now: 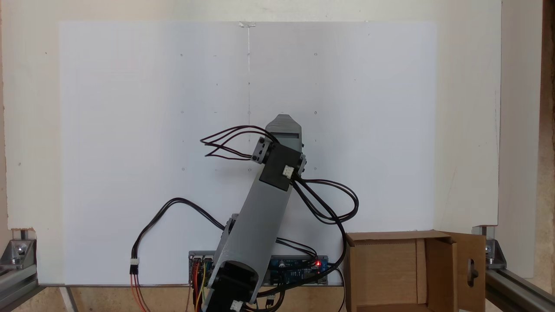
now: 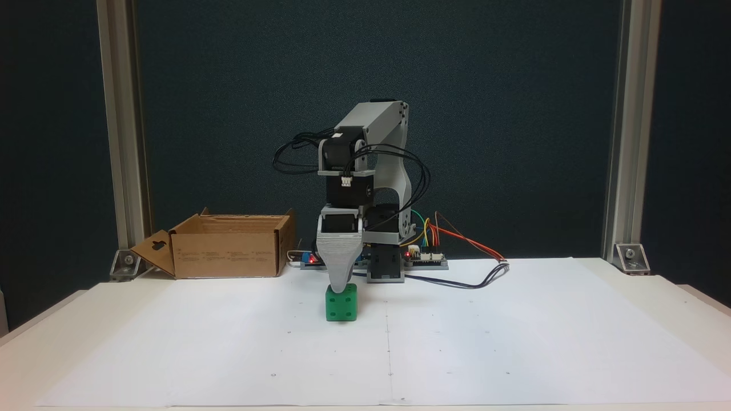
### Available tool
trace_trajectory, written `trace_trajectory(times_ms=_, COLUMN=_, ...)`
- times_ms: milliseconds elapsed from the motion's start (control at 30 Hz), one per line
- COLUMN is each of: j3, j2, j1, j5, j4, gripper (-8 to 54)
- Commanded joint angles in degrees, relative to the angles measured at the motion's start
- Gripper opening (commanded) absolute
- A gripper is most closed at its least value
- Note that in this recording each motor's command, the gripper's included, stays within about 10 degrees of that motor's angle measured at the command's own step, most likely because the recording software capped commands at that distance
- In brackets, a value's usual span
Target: Grasp a green dice and put it in the bin.
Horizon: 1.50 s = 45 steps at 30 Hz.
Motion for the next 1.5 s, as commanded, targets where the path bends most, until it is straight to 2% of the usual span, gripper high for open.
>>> trace_trajectory(times_ms=0, j3=-0.62, j2=0.09, j1=0.0, j5=-1.14, j4=-1.23, gripper=45.4)
trace_trajectory(times_ms=667, j3=-0.53, j2=-6.24, j1=0.35, j5=0.62, j4=-5.36, gripper=45.0)
trace_trajectory(times_ms=1467, j3=0.7, j2=-8.79, j1=1.49, j5=3.16, j4=-7.47, gripper=42.2)
